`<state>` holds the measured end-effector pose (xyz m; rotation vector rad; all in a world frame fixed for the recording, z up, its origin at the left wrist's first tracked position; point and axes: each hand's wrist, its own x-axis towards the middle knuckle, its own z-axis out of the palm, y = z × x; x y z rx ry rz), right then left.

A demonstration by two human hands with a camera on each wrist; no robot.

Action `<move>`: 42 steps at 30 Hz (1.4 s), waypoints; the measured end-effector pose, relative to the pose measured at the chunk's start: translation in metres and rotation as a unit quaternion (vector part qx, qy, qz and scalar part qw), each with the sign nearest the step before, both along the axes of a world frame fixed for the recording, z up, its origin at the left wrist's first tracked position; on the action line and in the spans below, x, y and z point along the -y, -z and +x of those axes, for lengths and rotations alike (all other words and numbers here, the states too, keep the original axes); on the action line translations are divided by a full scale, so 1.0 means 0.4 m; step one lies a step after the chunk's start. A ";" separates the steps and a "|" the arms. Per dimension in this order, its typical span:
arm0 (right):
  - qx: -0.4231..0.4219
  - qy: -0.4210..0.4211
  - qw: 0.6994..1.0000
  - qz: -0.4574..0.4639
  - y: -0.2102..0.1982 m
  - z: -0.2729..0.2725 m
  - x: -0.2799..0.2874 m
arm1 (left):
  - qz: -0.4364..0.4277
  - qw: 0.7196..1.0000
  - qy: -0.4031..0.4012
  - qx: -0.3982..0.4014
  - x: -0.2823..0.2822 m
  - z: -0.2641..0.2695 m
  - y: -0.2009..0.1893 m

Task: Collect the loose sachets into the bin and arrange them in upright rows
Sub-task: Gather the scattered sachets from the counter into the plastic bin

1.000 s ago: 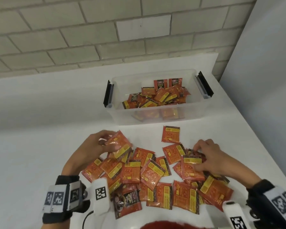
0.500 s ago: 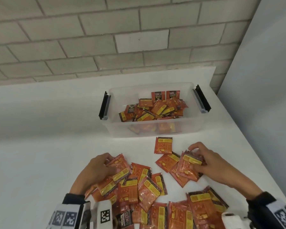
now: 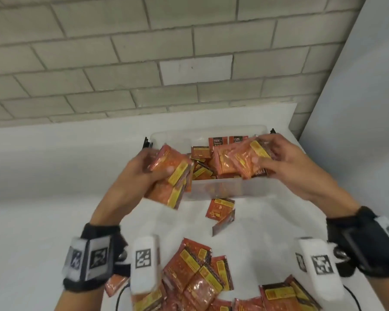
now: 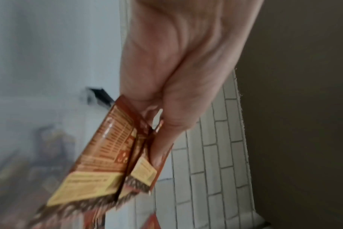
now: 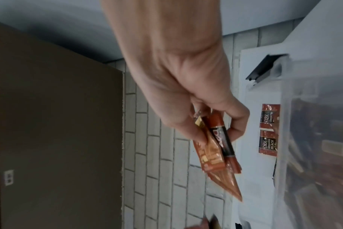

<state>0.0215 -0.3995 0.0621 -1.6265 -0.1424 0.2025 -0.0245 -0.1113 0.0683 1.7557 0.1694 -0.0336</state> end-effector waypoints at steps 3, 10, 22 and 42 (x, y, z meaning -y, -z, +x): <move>-0.026 0.038 0.999 -0.001 0.014 0.078 -0.046 | -0.058 0.998 -0.029 0.001 0.046 0.104 0.028; -0.088 0.051 0.989 -0.104 0.103 0.188 -0.089 | -0.118 0.984 -0.065 -0.117 0.128 0.277 0.133; -0.039 -0.023 0.972 -0.232 0.114 0.195 -0.074 | 0.016 0.991 -0.007 -0.129 0.113 0.238 0.104; -0.153 -0.279 0.778 -0.542 0.190 -0.378 0.150 | 0.407 0.862 0.069 -0.294 -0.206 -0.329 0.243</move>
